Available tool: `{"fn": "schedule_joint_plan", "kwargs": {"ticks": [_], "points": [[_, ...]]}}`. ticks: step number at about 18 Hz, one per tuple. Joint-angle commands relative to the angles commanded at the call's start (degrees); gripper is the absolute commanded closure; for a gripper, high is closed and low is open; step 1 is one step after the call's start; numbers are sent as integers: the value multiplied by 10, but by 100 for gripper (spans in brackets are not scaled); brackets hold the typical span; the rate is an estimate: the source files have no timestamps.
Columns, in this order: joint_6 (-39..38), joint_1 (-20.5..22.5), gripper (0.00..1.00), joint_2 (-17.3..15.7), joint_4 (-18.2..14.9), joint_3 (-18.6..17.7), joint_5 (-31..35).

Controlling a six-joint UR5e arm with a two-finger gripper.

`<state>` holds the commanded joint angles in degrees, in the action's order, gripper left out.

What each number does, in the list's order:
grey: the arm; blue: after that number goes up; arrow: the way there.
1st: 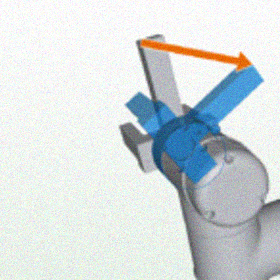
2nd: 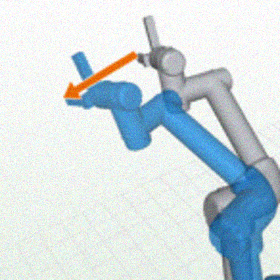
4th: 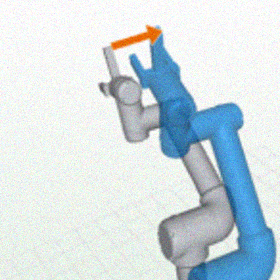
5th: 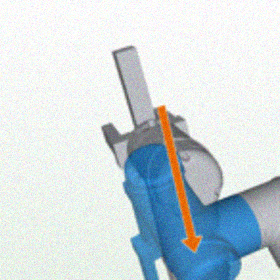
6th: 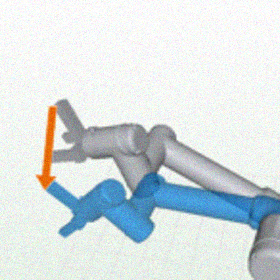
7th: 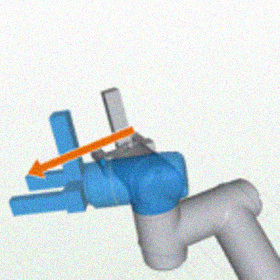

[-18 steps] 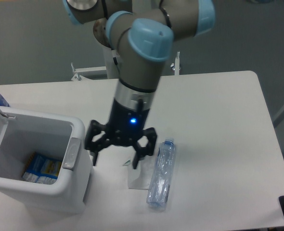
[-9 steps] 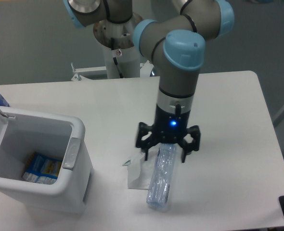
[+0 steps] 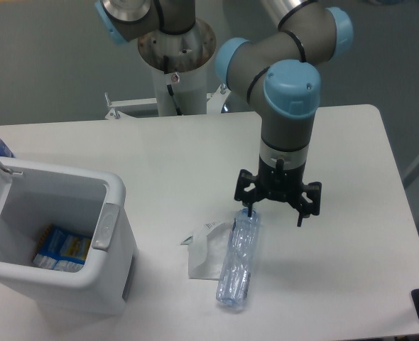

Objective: Open the trash can

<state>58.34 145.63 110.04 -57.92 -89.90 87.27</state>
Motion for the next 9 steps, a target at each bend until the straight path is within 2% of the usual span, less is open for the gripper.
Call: {"fn": "schedule_joint_plan", "kwargs": {"ticks": [5,9], "points": [[53,-1,0,6,2,-12,42],[71,-2,0,17,4,-12,45]]}}
